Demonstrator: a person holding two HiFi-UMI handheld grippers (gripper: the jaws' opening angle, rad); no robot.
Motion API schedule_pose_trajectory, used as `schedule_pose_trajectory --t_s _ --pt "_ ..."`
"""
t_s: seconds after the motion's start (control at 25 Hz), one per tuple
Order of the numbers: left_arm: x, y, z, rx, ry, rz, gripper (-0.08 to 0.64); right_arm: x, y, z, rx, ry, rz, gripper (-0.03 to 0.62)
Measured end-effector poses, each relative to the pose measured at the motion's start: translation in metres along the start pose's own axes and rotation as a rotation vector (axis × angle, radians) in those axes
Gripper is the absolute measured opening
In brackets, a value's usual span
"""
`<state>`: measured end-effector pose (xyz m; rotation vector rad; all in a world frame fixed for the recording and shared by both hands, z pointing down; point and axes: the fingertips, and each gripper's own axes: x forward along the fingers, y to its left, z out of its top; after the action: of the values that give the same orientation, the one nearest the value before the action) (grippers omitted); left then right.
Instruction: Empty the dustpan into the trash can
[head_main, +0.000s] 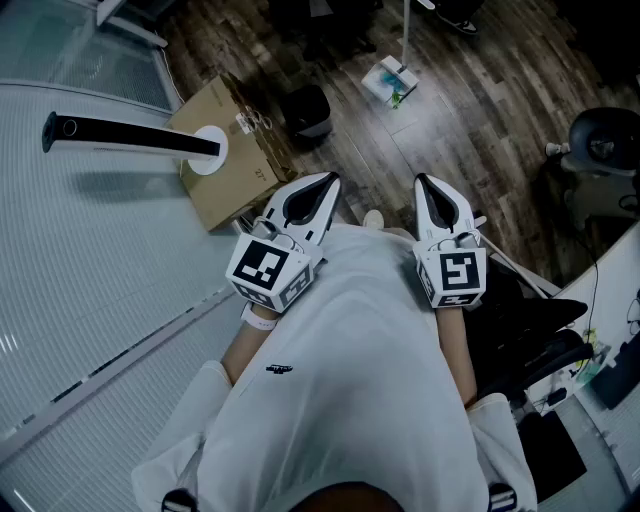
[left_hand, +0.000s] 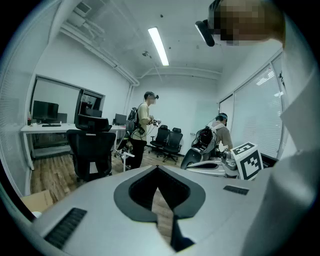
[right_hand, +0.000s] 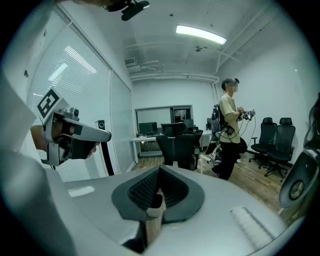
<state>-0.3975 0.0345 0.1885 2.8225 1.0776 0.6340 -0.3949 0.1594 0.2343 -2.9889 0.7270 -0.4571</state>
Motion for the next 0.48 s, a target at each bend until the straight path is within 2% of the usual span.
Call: schedule_pose_trajectory --t_s 0.32,0.48 --pt "-0.004 -0.003 0.0 -0.006 0.0 0.003 0.008 -0.008 -0.002 0.001 0.004 0.005 -0.016 0.009" --pt "0.0 -0.006 0.001 0.007 0.007 -0.01 0.006 -0.011 -0.005 -0.004 0.05 0.01 -0.023 0.009"
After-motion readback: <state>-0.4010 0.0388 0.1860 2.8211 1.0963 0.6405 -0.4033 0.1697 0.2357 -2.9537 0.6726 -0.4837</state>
